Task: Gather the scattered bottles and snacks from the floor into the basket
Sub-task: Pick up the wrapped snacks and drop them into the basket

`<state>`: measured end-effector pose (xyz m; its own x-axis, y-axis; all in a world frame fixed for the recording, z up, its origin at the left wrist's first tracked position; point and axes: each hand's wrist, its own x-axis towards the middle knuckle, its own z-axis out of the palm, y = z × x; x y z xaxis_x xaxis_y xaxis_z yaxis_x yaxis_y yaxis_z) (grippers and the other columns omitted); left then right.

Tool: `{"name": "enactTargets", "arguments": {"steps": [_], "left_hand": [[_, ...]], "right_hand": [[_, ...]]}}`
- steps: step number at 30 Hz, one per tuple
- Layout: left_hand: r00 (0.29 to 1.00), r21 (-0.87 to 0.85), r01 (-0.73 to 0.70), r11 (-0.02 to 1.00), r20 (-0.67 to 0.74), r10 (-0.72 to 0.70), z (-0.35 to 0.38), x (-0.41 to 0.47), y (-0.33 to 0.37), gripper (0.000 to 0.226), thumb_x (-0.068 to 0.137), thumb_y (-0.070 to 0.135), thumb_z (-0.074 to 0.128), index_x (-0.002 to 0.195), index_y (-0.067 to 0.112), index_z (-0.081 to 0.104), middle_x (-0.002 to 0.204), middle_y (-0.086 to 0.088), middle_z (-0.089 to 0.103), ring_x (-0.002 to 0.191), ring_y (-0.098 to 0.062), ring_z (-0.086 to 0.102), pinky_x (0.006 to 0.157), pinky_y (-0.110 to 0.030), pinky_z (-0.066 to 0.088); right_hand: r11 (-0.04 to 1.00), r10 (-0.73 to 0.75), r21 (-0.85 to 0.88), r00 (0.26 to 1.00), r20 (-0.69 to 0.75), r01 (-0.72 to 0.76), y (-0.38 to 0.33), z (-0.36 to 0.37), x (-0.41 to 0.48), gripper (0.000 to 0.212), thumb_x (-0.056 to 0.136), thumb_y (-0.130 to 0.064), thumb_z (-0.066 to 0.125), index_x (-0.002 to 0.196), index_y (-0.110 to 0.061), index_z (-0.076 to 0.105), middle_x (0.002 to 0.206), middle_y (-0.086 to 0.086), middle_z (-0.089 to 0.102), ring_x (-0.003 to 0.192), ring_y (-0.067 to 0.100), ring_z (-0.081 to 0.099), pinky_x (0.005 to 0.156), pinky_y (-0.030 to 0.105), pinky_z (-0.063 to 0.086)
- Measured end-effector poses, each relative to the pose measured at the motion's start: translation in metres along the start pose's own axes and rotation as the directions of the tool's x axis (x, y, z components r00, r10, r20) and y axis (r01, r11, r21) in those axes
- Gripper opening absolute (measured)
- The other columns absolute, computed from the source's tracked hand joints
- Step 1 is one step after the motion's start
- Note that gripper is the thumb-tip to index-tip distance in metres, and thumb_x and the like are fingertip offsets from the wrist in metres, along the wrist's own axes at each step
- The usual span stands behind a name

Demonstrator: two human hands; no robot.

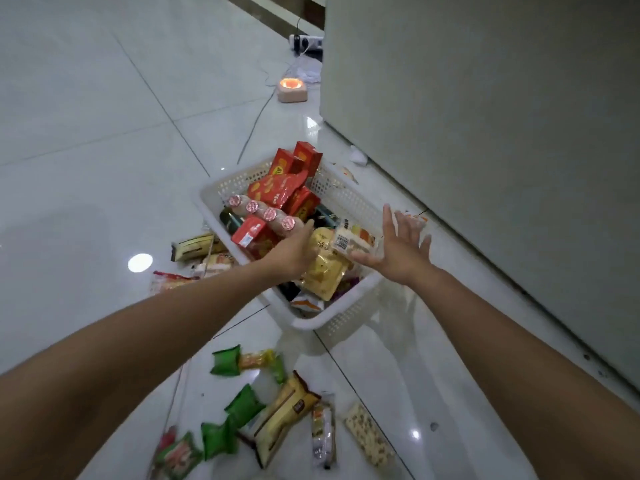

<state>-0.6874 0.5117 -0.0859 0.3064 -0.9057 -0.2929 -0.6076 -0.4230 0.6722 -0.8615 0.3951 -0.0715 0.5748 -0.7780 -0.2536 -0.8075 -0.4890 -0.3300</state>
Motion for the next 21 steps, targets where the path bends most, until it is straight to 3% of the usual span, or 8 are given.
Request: {"name": "enactTargets", "arguments": {"steps": [2,4,7,9,12,17,21], "left_hand": [[0.972,0.310,-0.210,0.927,-0.036,0.232,0.003,-0.024,-0.013,0.061,0.101,0.031,0.037,0.153,0.017,0.008,0.160,-0.002,0.011,0.147,-0.017,0.008,0.119,-0.032,0.008],[0.919,0.459,-0.287,0.841,-0.116,0.377,0.010,-0.051,-0.034,0.059,0.102,0.039,0.029,0.153,0.020,0.005,0.159,0.004,0.001,0.145,-0.009,-0.007,0.115,-0.023,-0.010],[0.901,0.549,-0.255,0.796,-0.163,0.401,0.031,-0.084,-0.079,0.060,0.101,0.048,0.019,0.152,0.023,0.001,0.160,0.003,-0.002,0.147,-0.014,-0.006,0.119,-0.029,-0.008],[0.885,0.613,-0.299,0.731,-0.108,0.453,0.047,-0.097,-0.114,0.063,0.100,0.050,0.017,0.153,0.021,-0.001,0.161,0.001,-0.005,0.148,-0.019,-0.001,0.120,-0.034,-0.003],[0.878,0.684,-0.350,0.640,0.002,0.478,0.058,-0.115,-0.156,0.067,0.099,0.056,0.018,0.153,0.020,0.004,0.161,-0.004,-0.002,0.148,-0.022,0.003,0.120,-0.038,0.000],[0.967,0.623,-0.214,0.752,0.027,0.254,0.071,-0.148,-0.194,0.072,0.095,0.065,0.018,0.153,0.025,0.004,0.161,-0.005,-0.007,0.148,-0.023,-0.005,0.118,-0.040,-0.002],[0.978,0.544,-0.204,0.814,0.072,0.197,0.093,-0.146,-0.207,0.072,0.089,0.072,0.004,0.147,0.036,-0.021,0.156,0.001,-0.027,0.144,-0.017,-0.024,0.116,-0.036,-0.012]], "right_hand": [[0.999,-0.036,0.011,0.998,-0.057,0.037,-0.008,0.011,-0.006,0.107,0.077,-0.073,0.046,0.149,-0.024,-0.017,0.158,0.004,-0.017,0.145,0.023,-0.017,0.115,0.054,-0.009],[0.996,-0.092,0.002,0.985,-0.143,0.093,-0.005,0.033,-0.023,0.104,0.079,-0.070,0.045,0.150,-0.021,-0.012,0.159,0.005,-0.013,0.146,0.021,-0.013,0.117,0.054,-0.005],[0.958,-0.286,-0.091,0.906,-0.313,0.271,0.015,0.076,-0.056,0.104,0.074,-0.071,0.048,0.151,-0.014,0.006,0.157,0.012,0.009,0.146,0.024,0.006,0.117,0.054,0.008],[0.877,-0.475,-0.247,0.821,-0.316,0.412,0.030,0.108,-0.076,0.101,0.073,-0.071,0.049,0.147,-0.010,0.019,0.151,0.013,0.023,0.142,0.027,0.021,0.114,0.056,0.021],[0.728,-0.660,-0.440,0.712,-0.239,0.526,0.042,0.153,-0.101,0.093,0.077,-0.072,0.043,0.142,-0.008,0.029,0.146,0.012,0.029,0.139,0.025,0.027,0.113,0.052,0.021],[0.522,-0.802,-0.476,0.598,0.010,0.708,0.016,0.203,-0.131,0.091,0.077,-0.073,0.044,0.146,-0.017,0.027,0.151,0.005,0.028,0.142,0.022,0.023,0.114,0.050,0.016],[0.441,-0.781,-0.502,0.593,0.193,0.744,-0.008,0.228,-0.122,0.085,0.073,-0.072,0.050,0.141,-0.021,0.039,0.152,0.003,0.032,0.141,0.022,0.022,0.109,0.051,0.018]]}}
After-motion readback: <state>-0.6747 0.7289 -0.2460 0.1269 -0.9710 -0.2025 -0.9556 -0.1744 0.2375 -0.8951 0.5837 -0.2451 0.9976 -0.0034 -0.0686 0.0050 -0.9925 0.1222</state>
